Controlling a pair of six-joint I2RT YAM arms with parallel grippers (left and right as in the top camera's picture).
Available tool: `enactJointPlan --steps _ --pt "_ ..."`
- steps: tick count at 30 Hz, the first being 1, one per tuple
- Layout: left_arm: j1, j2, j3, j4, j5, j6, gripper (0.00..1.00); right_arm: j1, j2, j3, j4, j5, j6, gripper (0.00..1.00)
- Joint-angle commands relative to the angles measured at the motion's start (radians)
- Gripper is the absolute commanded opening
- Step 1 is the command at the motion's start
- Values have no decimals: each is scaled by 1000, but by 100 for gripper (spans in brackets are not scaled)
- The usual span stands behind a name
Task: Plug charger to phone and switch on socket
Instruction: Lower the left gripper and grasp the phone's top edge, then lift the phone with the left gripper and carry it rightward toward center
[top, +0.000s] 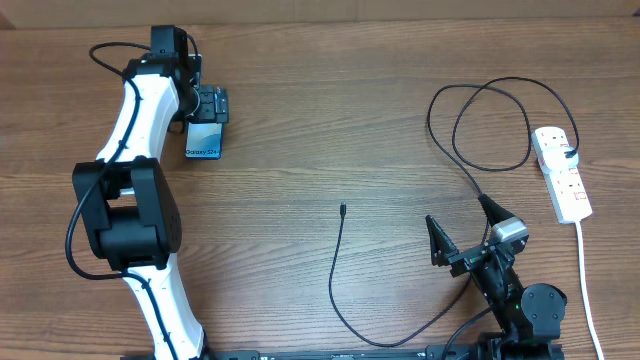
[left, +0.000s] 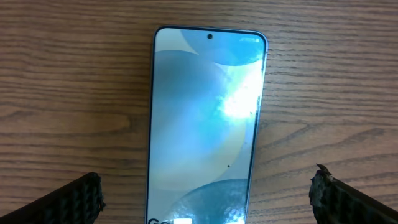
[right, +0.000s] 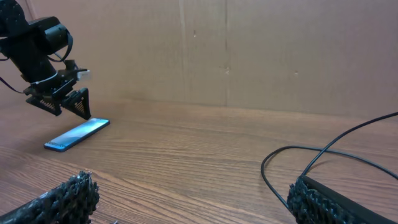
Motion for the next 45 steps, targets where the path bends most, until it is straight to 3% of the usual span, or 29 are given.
enactJointPlan --steps 1,33,35,40,45 --pt "-7 7 12 8 -13 38 100 -1 -8 -10 2 6 2 100" --pt "-7 7 -306 332 -61 35 100 -1 -8 -10 1 6 2 100" --pt "-7 7 -309 327 -57 21 95 -1 -8 -10 1 6 2 100" --pt "-14 7 -309 272 62 11 67 -1 -8 -10 1 6 2 100" --pt "-35 7 -309 168 125 8 69 -1 -8 -10 2 6 2 100"
